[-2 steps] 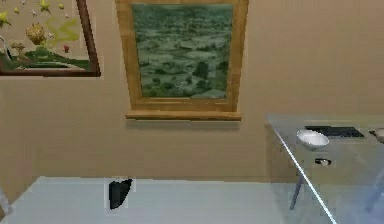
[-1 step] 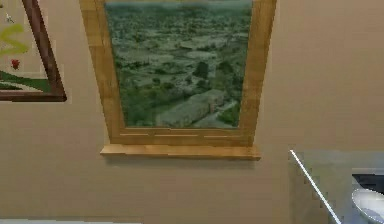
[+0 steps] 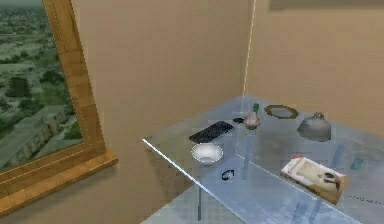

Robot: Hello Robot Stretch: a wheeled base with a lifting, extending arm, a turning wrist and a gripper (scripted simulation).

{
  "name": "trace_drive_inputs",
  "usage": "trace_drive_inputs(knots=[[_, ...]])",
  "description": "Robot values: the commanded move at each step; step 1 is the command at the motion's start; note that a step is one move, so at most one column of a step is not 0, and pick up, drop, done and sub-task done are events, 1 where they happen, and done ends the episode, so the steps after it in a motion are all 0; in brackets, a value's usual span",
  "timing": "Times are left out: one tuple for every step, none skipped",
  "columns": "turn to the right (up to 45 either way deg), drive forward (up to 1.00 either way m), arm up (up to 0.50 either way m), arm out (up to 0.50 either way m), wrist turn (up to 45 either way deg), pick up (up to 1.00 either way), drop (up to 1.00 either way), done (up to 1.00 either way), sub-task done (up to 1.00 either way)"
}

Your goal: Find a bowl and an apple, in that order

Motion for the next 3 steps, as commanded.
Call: trace_drive_inputs(knots=[[0.0, 0.00, 0.00, 0.00, 0.0, 0.00, 0.00, 0.00, 1.00], [45.0, 0.00, 0.00, 0.00, 0.0, 0.00, 0.00, 0.00, 0.00], [45.0, 0.00, 0.00, 0.00, 0.0, 0.00, 0.00, 0.00, 0.00]])
